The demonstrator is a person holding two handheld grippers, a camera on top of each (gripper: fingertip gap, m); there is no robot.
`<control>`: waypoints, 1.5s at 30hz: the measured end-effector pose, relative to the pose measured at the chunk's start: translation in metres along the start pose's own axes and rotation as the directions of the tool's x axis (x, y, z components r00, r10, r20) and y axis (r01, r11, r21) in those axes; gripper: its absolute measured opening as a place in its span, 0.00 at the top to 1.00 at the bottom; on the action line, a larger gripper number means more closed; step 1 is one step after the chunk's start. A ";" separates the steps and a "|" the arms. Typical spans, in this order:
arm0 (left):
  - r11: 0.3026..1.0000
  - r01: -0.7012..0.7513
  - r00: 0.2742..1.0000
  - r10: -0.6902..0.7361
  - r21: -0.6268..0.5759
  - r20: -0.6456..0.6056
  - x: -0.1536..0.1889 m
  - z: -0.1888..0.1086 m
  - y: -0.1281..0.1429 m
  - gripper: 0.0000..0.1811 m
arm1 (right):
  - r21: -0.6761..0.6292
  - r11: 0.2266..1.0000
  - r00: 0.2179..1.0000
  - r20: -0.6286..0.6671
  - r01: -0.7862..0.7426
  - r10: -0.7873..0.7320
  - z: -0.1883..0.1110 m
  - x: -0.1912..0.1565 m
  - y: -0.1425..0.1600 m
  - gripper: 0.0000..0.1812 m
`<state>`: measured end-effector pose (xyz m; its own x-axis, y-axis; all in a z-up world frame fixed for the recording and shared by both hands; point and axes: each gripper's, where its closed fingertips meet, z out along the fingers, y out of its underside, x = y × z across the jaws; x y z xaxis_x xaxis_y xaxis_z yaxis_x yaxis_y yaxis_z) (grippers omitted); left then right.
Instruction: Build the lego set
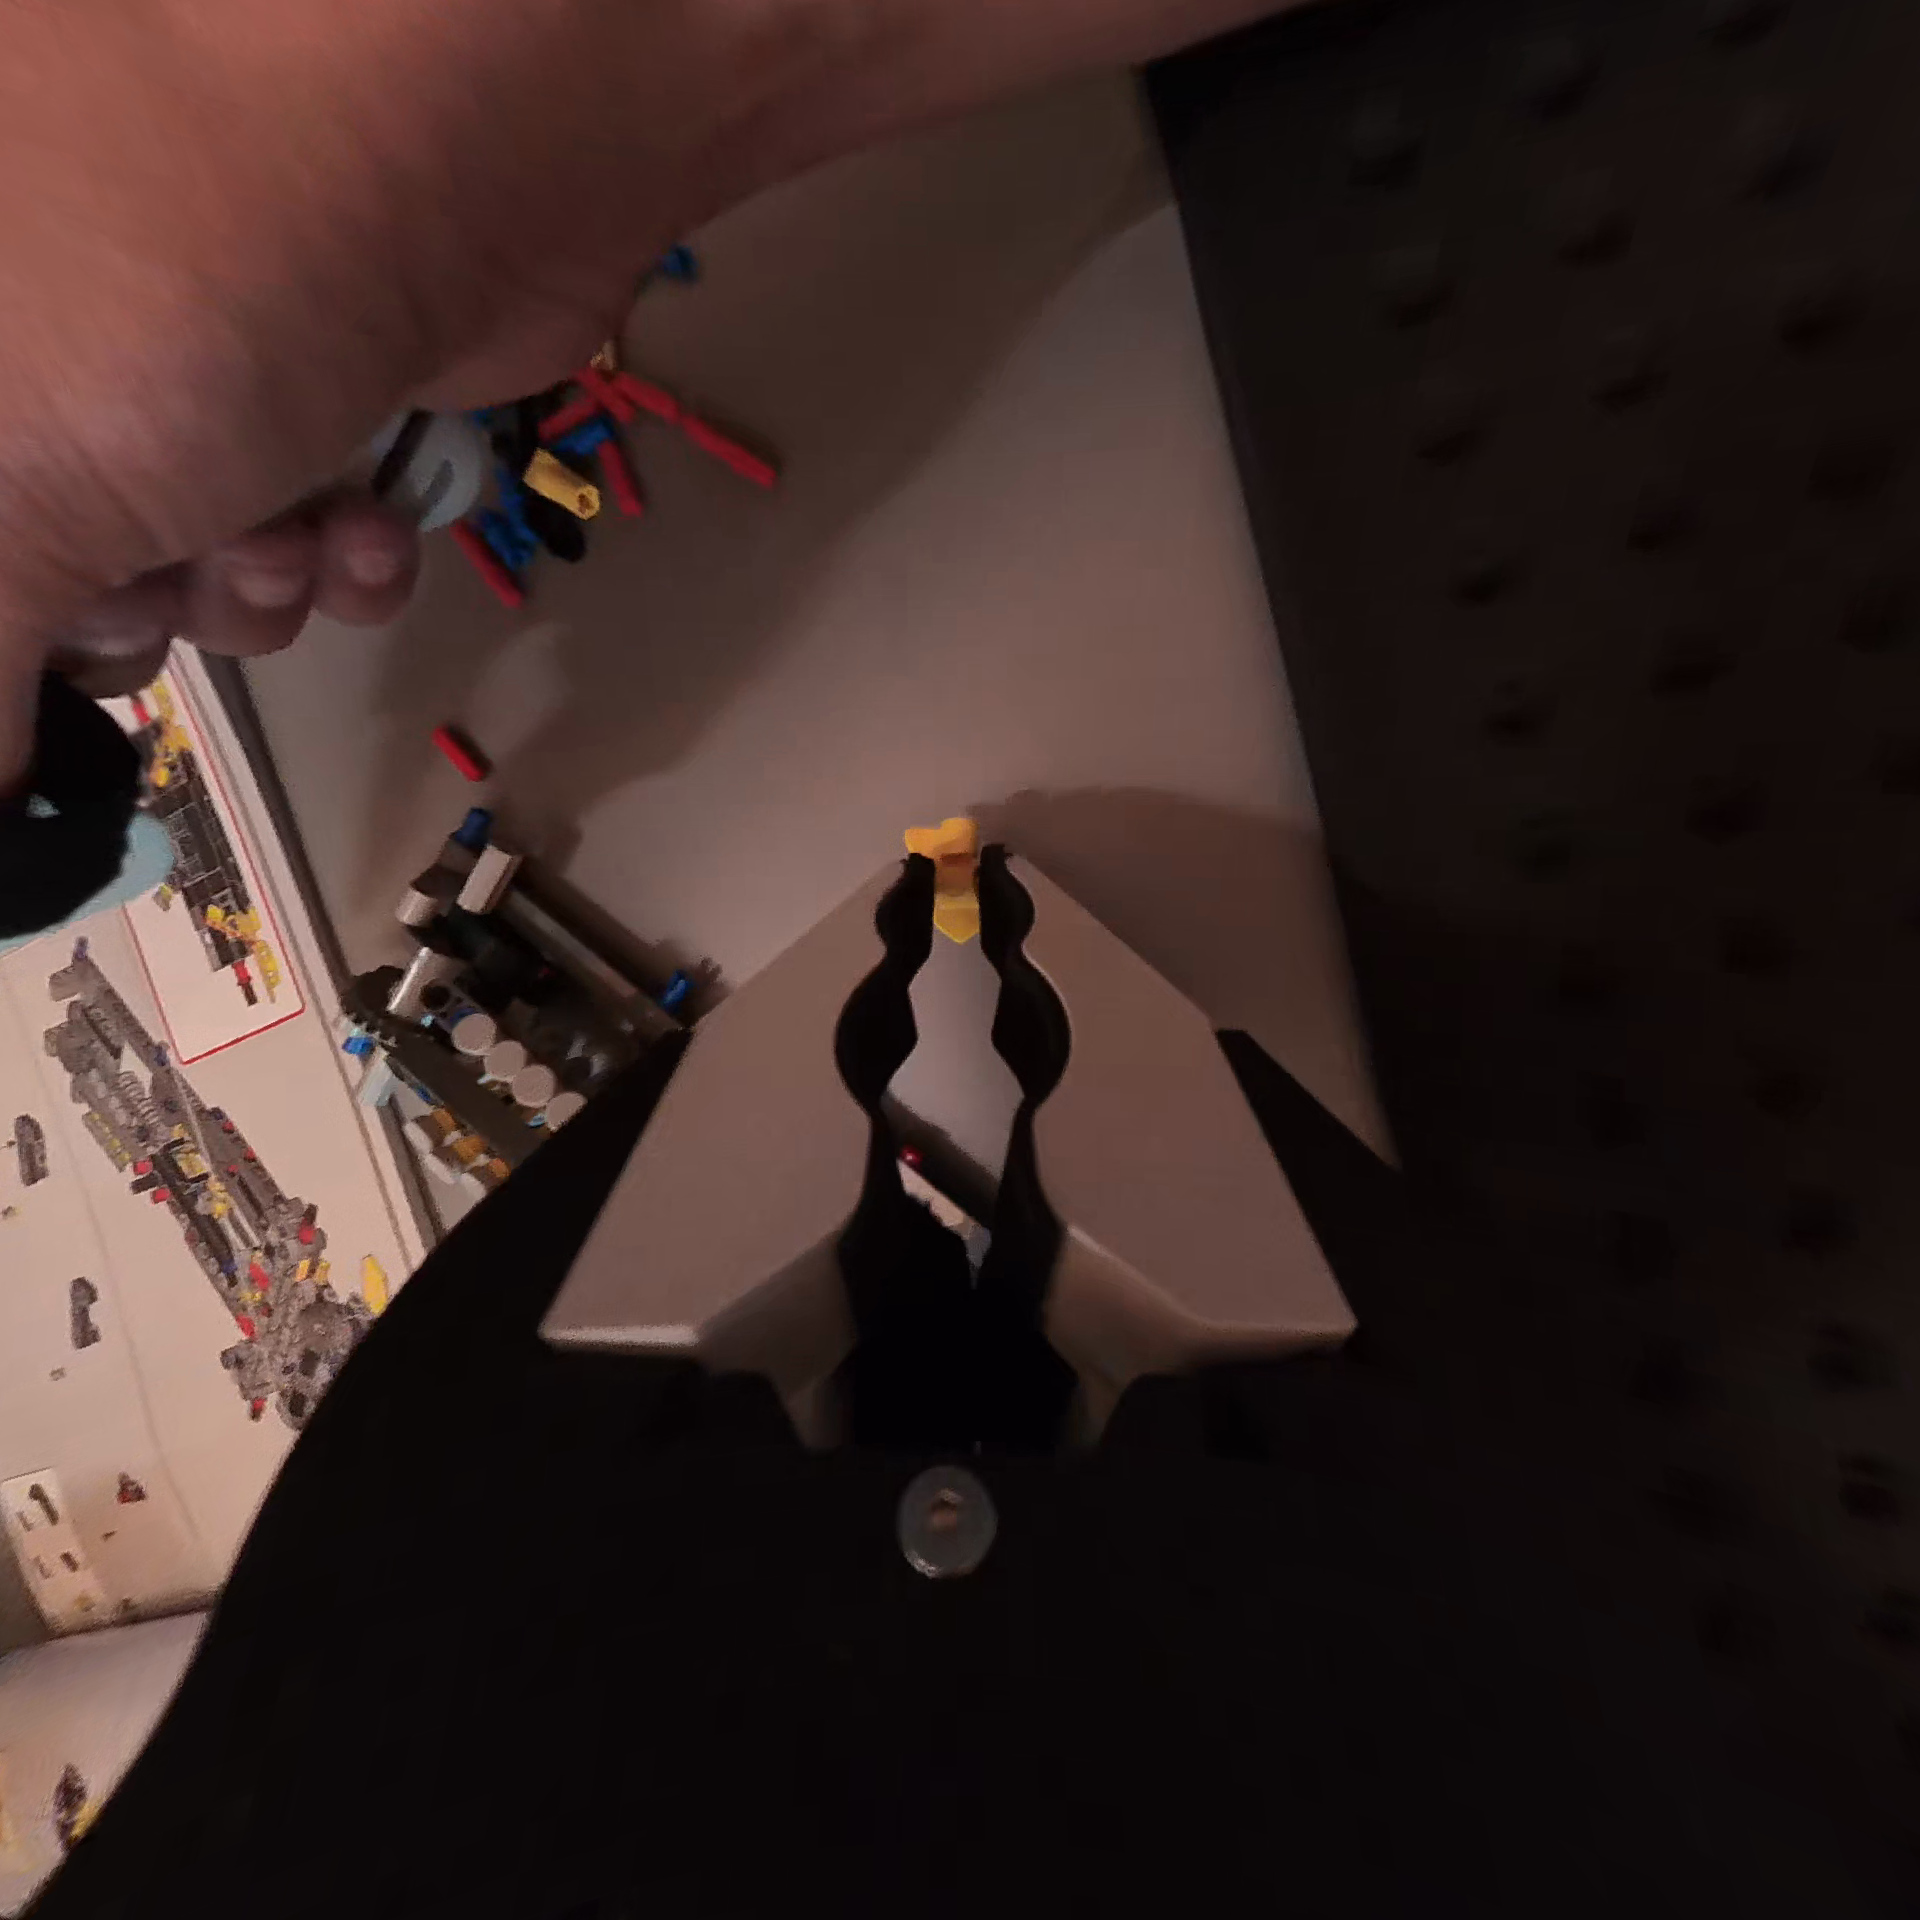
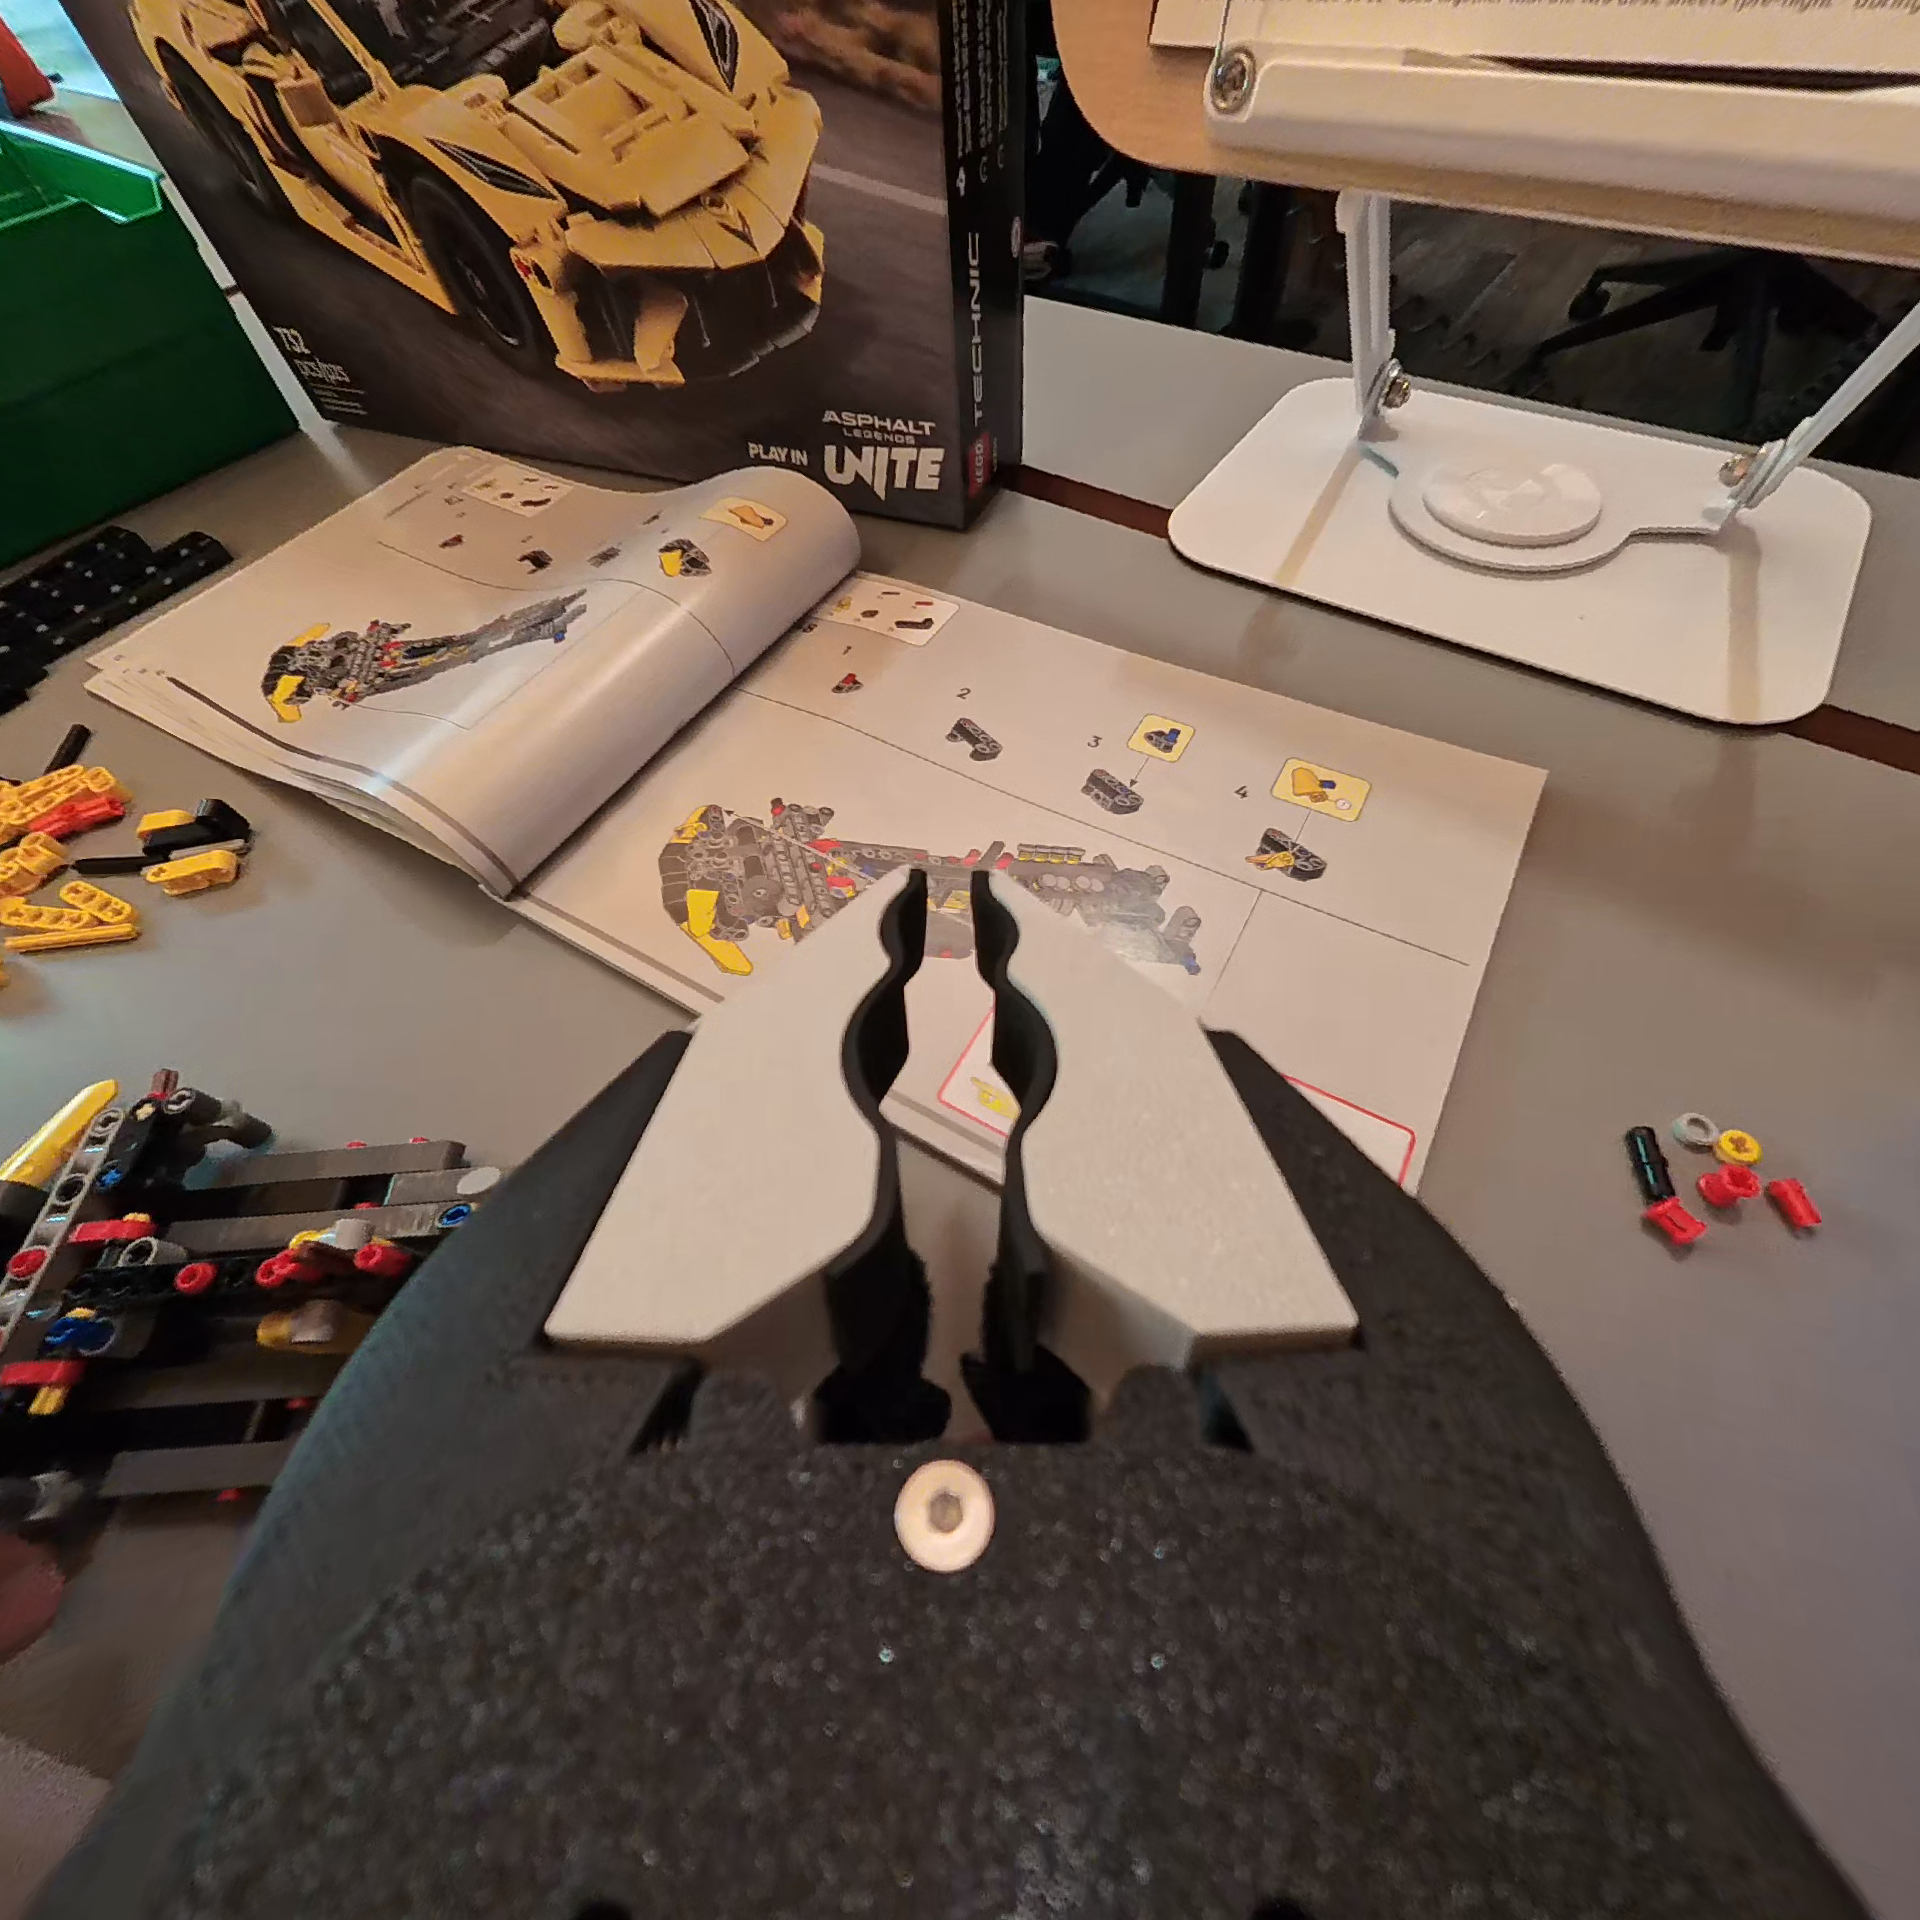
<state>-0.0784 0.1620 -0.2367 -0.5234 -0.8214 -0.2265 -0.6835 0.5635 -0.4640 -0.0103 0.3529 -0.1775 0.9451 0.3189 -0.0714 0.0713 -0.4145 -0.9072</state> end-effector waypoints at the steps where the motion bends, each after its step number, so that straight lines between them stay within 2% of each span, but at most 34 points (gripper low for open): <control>1: 1.000 0.003 1.000 -0.003 -0.008 0.009 -0.003 0.001 0.001 0.96 | -0.004 1.000 1.000 0.002 -0.001 0.001 0.000 0.000 0.001 0.96; 8: 0.997 0.010 1.000 -0.009 -0.076 0.009 -0.002 0.010 0.014 0.96 | -0.013 1.000 1.000 0.024 -0.009 0.009 0.001 -0.004 0.003 0.96; 16: 0.997 0.057 0.998 -0.056 -0.053 0.027 -0.004 0.011 0.015 0.95 | -0.021 1.000 0.999 0.043 -0.019 0.020 0.002 -0.007 0.005 0.96; 19: 0.993 0.115 0.992 -0.115 -0.009 0.045 -0.007 0.007 0.014 0.81 | -0.026 1.000 0.999 0.042 -0.016 0.017 0.002 -0.008 0.006 0.96; 22: 0.963 0.241 0.969 -0.245 0.119 0.020 -0.012 -0.016 0.012 0.79 | -0.030 1.000 0.999 0.034 -0.008 0.009 0.003 -0.007 0.006 0.96; 25: 0.865 0.383 0.914 -0.406 0.324 0.003 -0.029 -0.059 0.021 0.80 | -0.037 0.999 1.000 0.020 0.006 -0.006 0.003 -0.004 0.008 0.96; 27: 0.753 0.474 0.837 -0.546 0.456 0.031 -0.052 -0.090 0.046 0.81 | -0.050 0.999 1.000 -0.016 0.020 -0.021 0.000 0.004 0.009 0.94; 29: 0.608 0.546 0.729 -0.684 0.576 0.032 -0.075 -0.119 0.083 0.82 | -0.047 0.998 0.995 -0.088 0.035 -0.040 -0.013 0.021 0.003 0.91; 32: 0.392 0.586 0.513 -0.857 0.709 0.050 -0.107 -0.155 0.149 0.82 | -0.060 0.998 0.979 -0.201 0.026 -0.038 -0.052 0.052 0.001 0.87; 34: 0.302 0.600 0.430 -0.903 0.741 0.020 -0.116 -0.174 0.174 0.82 | -0.046 0.999 0.970 -0.242 -0.014 0.002 -0.085 0.062 0.005 0.87; 37: 0.232 0.606 0.375 -0.927 0.761 -0.016 -0.123 -0.185 0.194 0.82 | -0.070 0.995 0.957 -0.284 -0.073 0.050 -0.126 0.062 0.026 0.87; 39: 0.215 0.630 0.345 -0.938 0.746 -0.021 -0.123 -0.182 0.204 0.82 | -0.115 0.988 0.955 -0.290 -0.103 0.066 -0.142 0.054 0.048 0.87; 42: 0.251 0.635 0.336 -0.941 0.731 0.031 -0.124 -0.176 0.207 0.84 | -0.185 0.972 0.962 -0.255 -0.148 0.097 -0.147 0.032 0.081 0.88; 45: 0.302 0.630 0.361 -0.930 0.716 0.075 -0.123 -0.170 0.203 0.85 | -0.250 0.957 0.970 -0.225 -0.150 0.093 -0.143 0.015 0.103 0.88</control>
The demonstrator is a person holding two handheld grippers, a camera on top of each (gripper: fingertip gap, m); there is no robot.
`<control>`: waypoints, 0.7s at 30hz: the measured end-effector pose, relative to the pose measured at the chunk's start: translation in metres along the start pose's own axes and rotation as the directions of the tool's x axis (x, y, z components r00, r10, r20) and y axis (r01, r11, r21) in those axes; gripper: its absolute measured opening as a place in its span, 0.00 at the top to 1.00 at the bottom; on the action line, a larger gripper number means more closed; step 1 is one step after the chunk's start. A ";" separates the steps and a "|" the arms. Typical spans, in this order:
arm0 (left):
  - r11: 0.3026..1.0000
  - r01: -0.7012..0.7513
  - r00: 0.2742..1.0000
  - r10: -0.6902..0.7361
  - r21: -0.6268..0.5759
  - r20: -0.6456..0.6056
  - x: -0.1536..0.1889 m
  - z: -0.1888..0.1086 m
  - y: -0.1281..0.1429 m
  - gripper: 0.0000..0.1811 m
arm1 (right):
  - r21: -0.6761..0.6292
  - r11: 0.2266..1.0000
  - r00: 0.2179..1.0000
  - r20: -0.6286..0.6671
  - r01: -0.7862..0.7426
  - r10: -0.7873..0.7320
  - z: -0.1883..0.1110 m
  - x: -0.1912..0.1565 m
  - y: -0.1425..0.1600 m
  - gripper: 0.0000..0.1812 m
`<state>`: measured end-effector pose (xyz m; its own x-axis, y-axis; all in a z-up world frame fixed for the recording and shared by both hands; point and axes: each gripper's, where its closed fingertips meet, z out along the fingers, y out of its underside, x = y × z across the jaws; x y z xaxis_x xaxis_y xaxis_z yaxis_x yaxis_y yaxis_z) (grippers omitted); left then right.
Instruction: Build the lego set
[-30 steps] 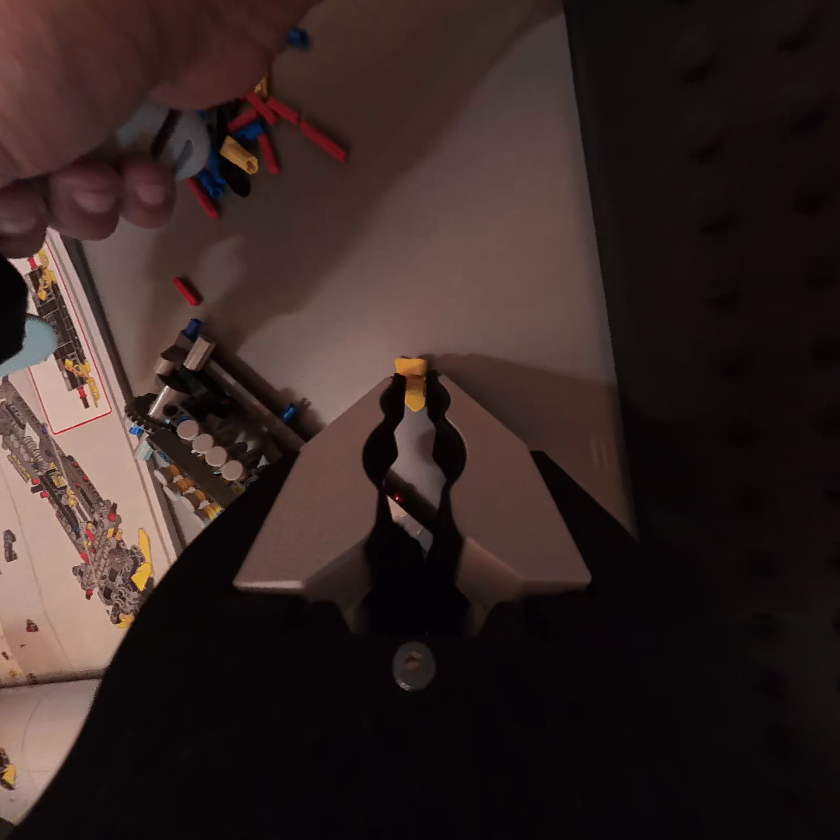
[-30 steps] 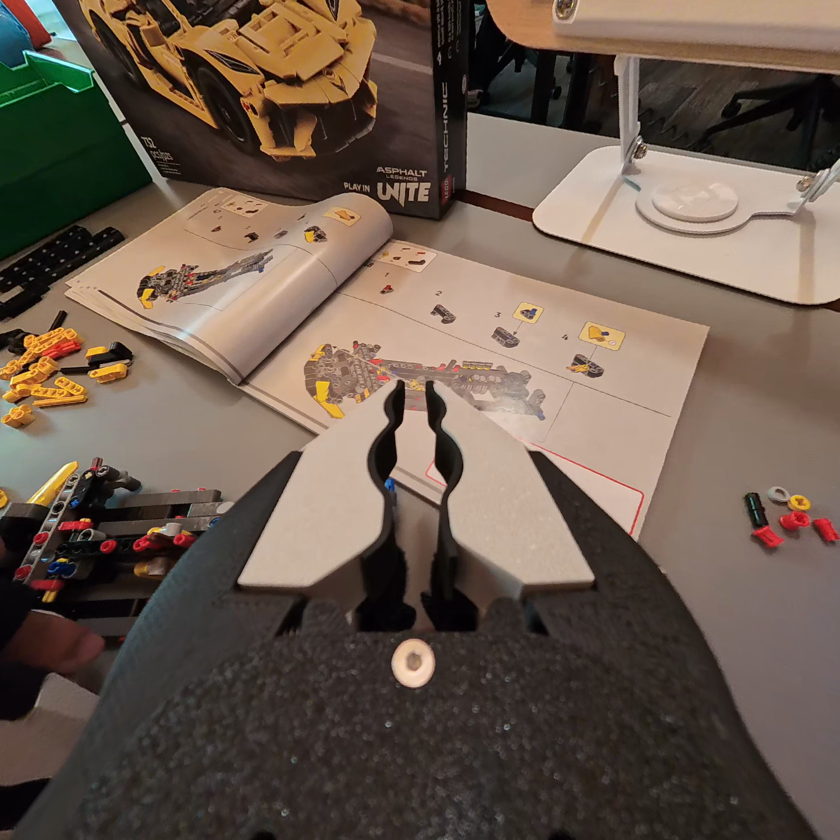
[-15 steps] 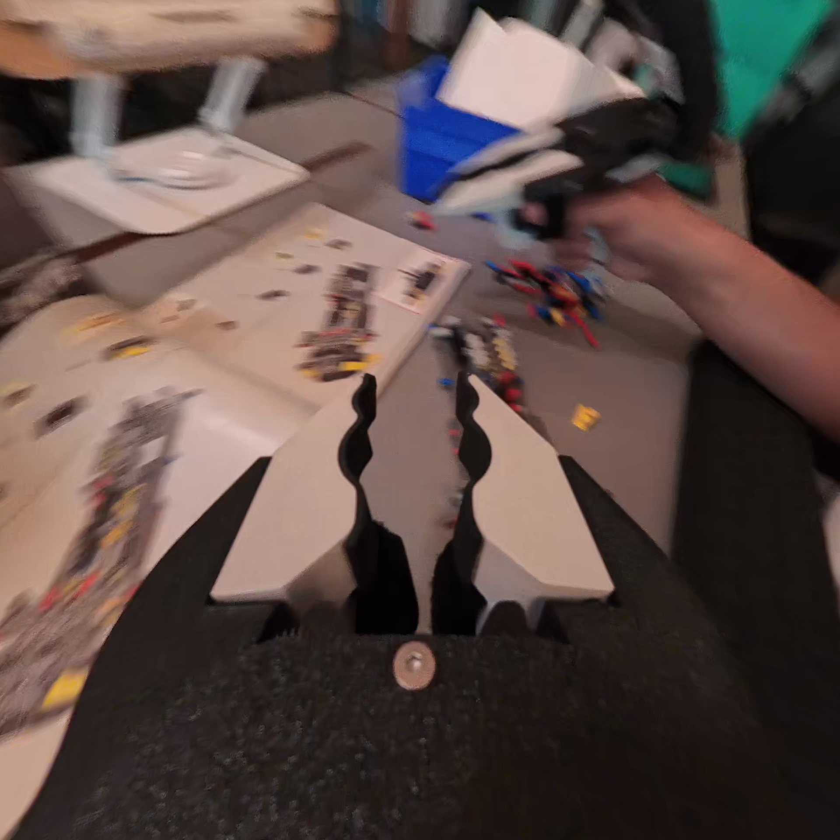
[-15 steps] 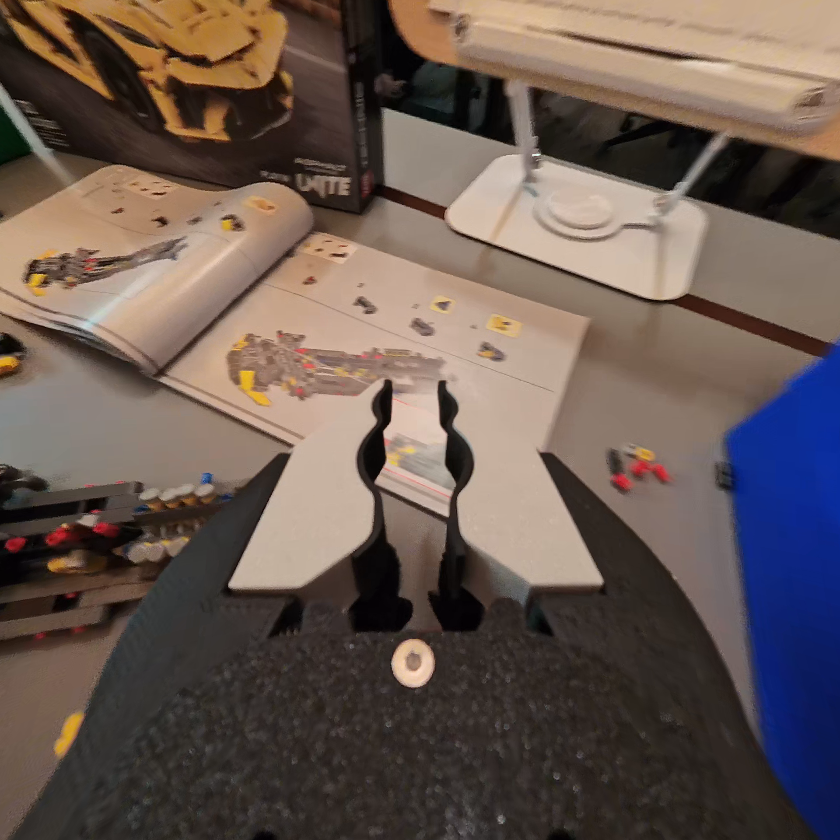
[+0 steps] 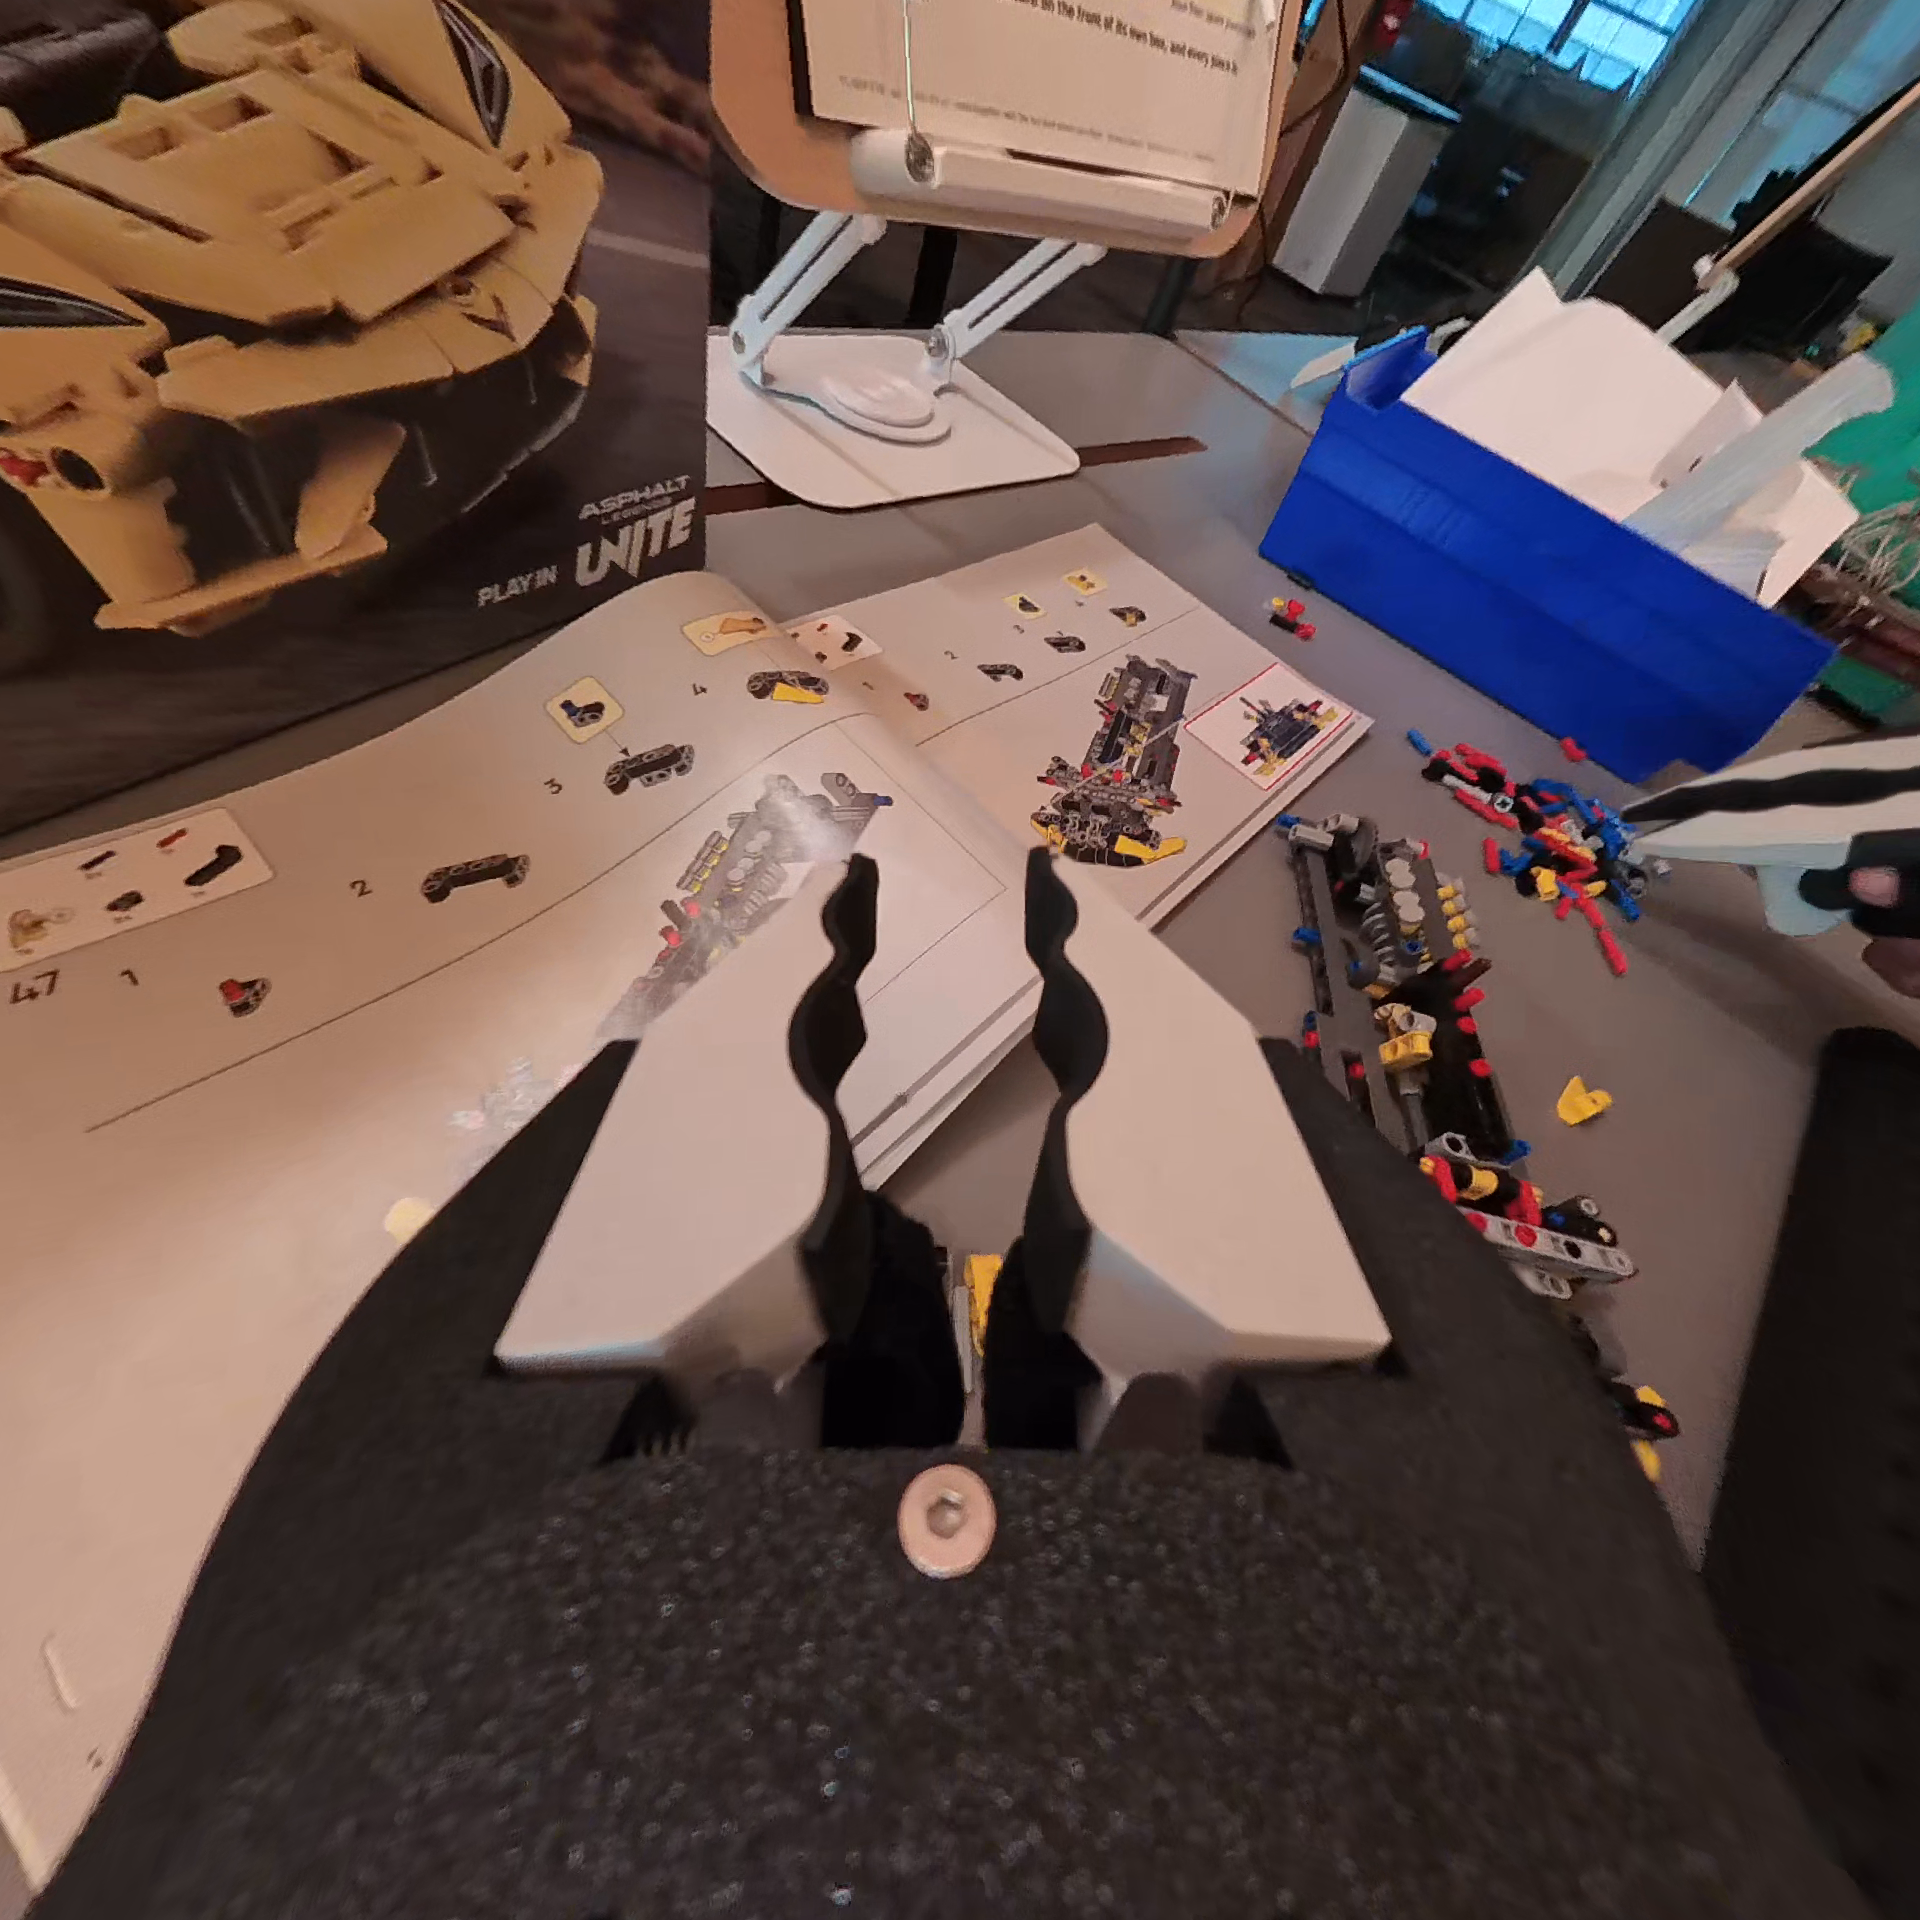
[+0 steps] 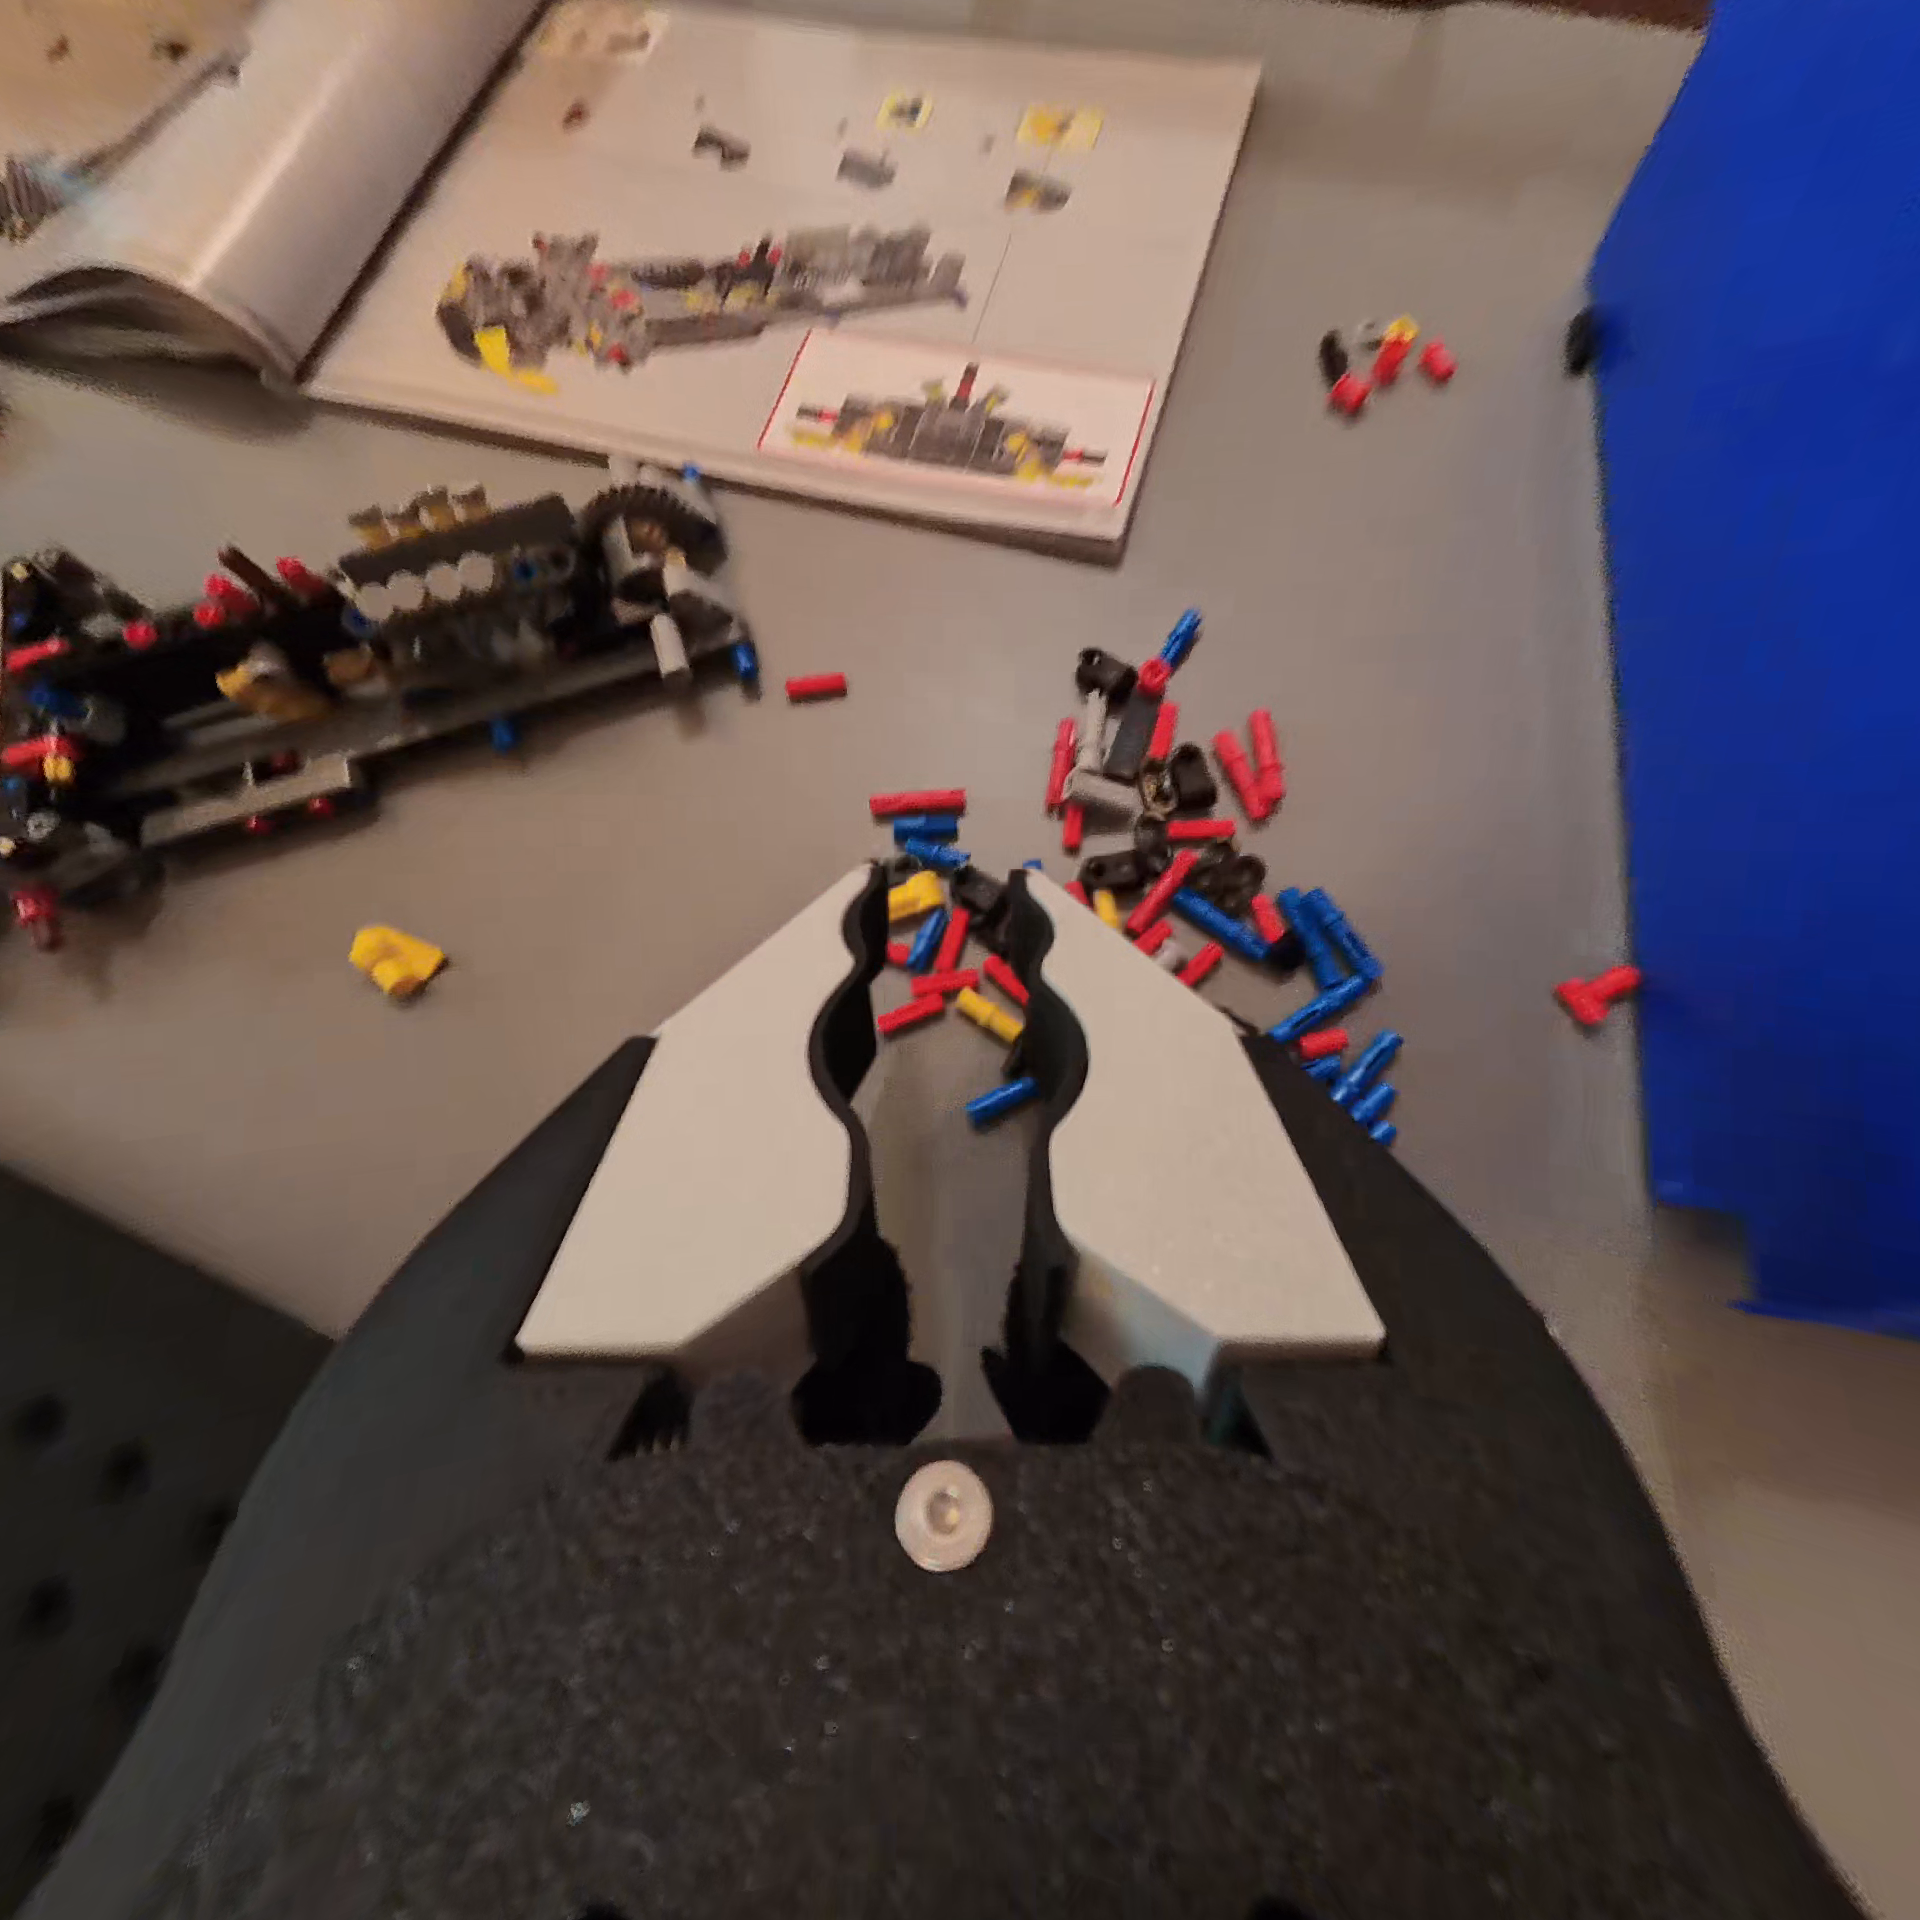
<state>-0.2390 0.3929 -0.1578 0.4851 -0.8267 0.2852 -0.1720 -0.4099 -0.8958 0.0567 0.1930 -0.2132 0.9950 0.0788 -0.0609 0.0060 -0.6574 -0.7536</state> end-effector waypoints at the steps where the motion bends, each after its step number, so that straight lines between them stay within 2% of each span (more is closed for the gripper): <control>1: 1.000 -0.009 1.000 0.009 -0.010 0.002 0.001 0.002 0.002 0.85 | -0.017 1.000 1.000 -0.009 0.017 -0.017 0.003 -0.001 0.004 0.88; 7: 0.999 -0.021 0.999 0.020 -0.038 -0.031 0.011 0.010 0.010 0.85 | -0.084 0.990 0.993 -0.022 0.114 -0.116 0.015 0.011 0.009 0.92; 12: 0.997 -0.052 0.998 0.051 -0.054 -0.024 0.011 0.014 0.014 0.85 | -0.096 0.976 0.977 0.110 0.194 -0.183 0.023 0.004 0.011 0.93; 21: 0.993 -0.083 0.996 0.080 -0.081 -0.031 0.012 0.021 0.023 0.85 | -0.143 0.954 0.951 0.207 0.263 -0.231 0.034 0.005 0.019 0.96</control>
